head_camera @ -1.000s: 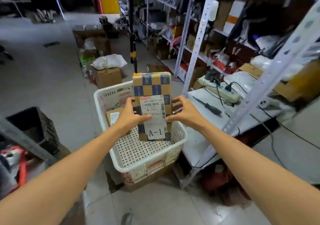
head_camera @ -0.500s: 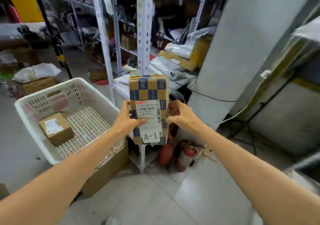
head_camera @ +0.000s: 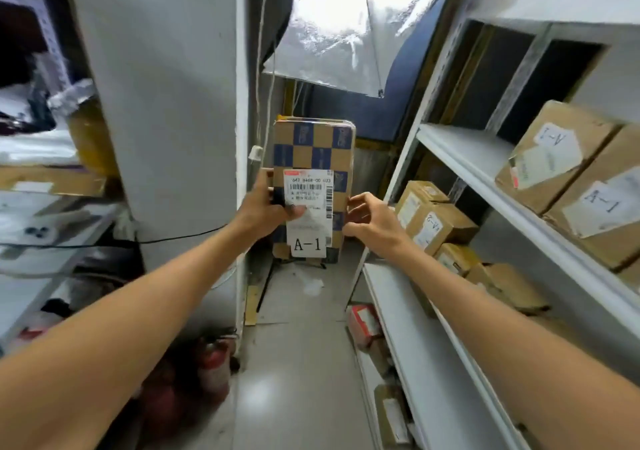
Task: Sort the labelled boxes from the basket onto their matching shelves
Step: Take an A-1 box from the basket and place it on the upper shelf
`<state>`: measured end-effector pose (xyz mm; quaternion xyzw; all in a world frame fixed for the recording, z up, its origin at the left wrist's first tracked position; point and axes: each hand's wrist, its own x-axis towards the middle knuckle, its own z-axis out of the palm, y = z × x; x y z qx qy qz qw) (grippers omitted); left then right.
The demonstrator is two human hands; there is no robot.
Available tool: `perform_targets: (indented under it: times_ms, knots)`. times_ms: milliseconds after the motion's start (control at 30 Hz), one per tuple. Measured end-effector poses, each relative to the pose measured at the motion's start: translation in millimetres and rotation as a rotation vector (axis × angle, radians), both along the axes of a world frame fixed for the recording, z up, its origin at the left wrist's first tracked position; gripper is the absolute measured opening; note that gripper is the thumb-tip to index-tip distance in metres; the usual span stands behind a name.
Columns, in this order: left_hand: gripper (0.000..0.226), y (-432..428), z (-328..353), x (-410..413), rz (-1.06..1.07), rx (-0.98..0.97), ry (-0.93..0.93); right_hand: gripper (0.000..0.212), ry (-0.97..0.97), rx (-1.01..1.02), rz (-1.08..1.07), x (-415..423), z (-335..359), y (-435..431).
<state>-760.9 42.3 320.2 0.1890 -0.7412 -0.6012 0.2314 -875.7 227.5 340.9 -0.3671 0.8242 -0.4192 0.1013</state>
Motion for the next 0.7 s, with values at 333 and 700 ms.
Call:
perform_targets:
  times_ms: [333,700]
  knots:
    - [0.058,7,37,-165,-0.333,-0.078,0.082,0.047,0.075,0.003,-0.388,-87,33,49]
    - [0.056,29,82,-337,-0.567,-0.085,0.146,0.047,0.097,0.027,-0.612,-196,40,82]
